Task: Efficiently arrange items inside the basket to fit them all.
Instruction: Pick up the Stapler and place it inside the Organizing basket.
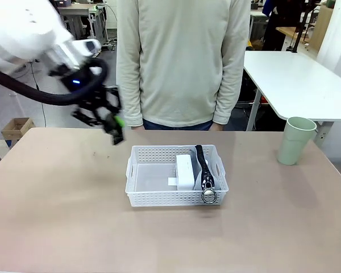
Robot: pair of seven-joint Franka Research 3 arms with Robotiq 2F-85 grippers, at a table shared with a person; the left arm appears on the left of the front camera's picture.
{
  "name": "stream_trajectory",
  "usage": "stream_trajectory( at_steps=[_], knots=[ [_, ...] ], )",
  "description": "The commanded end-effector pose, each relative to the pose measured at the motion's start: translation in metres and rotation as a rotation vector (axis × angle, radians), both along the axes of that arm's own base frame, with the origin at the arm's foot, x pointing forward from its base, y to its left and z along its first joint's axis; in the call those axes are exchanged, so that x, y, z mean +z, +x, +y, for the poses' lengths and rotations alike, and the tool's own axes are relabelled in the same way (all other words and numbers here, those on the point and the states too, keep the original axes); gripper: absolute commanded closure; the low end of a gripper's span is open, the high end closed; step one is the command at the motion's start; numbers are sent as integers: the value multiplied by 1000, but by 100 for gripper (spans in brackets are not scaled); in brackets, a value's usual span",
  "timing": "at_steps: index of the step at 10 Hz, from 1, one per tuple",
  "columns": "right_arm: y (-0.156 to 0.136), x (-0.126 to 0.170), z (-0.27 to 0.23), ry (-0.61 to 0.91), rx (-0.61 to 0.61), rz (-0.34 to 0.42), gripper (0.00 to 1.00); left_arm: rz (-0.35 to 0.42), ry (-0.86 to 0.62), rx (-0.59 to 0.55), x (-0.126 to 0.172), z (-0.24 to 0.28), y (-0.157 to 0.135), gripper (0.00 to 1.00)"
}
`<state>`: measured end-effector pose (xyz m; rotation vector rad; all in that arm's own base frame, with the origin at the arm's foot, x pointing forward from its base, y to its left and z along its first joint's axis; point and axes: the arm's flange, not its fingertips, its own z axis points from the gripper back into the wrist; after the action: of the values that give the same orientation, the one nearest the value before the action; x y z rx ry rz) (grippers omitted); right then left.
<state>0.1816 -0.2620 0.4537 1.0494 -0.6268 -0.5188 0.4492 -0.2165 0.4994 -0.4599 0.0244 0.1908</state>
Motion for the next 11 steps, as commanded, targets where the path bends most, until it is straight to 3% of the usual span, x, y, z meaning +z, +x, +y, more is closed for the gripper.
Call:
stream_trajectory(
  at_steps=[1,2,3,4,8,10,11],
  knots=[
    [1,0,1,-1,6,-35,0,-52,19,-117,-15,-35,-5,63],
    [1,0,1,-1,6,-35,0,-92,25,-189,-20,-48,-13,63],
    [1,0,1,-1,6,-35,0,-23,14,-217,-15,-32,-6,63],
    [1,0,1,-1,6,-35,0,-43,15,-118,-16,-62,-19,63],
    [1,0,1,-1,6,-35,0,-37,16,-148,-21,-62,-17,63],
    [1,0,1,-1,6,-35,0,-136,130,-132,-53,-98,-7,63],
    [1,0,1,-1,6,-35,0,-141,183,-211,-73,-115,0,63]
  ],
)
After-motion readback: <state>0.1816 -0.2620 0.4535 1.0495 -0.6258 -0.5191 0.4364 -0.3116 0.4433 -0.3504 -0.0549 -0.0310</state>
